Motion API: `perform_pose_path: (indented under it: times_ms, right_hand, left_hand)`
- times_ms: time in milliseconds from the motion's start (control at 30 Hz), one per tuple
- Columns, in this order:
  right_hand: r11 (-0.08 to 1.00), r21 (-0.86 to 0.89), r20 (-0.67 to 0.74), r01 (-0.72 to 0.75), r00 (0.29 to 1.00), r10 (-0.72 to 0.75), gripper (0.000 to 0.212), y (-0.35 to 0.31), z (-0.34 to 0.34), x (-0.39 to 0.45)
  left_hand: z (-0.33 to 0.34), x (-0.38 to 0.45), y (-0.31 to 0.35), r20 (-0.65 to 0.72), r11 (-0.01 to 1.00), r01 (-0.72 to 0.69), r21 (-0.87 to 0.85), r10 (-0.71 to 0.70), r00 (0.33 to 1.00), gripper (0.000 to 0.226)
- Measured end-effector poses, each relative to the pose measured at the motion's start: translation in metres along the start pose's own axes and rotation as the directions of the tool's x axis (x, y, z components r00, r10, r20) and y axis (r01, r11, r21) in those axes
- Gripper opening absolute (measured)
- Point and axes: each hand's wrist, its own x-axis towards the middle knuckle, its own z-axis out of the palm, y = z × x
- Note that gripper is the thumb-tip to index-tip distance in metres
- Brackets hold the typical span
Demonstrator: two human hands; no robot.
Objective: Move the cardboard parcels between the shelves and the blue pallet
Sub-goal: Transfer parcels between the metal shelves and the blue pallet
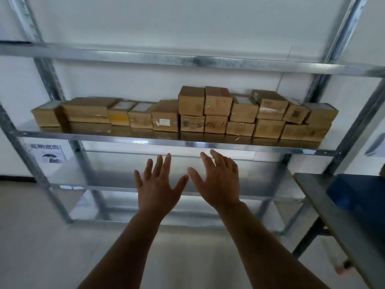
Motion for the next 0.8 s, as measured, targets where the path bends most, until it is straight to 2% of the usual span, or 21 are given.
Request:
perform_pose_path:
  times_ms: [133,300,667,800]
  right_hand:
    - [0.999,0.016,0.036,0.029,0.999,-0.029,0.069,-0.036,0.031,0.019]
    - [0.999,0.024,0.007,0.047,0.999,-0.047,0.062,-0.059,0.059,0.039]
    - [0.999,-0.028,0.119,0.028,0.993,-0.024,0.054,-0.027,0.122,0.124]
    - [1.000,-0.006,0.046,0.012,0.999,-0.012,0.048,-0.007,0.140,0.182]
  left_hand:
    - [-0.005,0.018,-0.051,-0.014,0.998,0.055,0.004,-0.055,0.998,0.088]
    - [-0.001,0.040,-0.087,0.008,0.996,0.086,-0.018,-0.086,0.996,0.085]
    - [0.044,0.131,-0.111,0.079,0.994,0.083,-0.069,-0.077,0.994,0.085]
    - [0.059,0.194,-0.104,0.047,0.998,0.050,-0.040,-0.048,0.998,0.084]
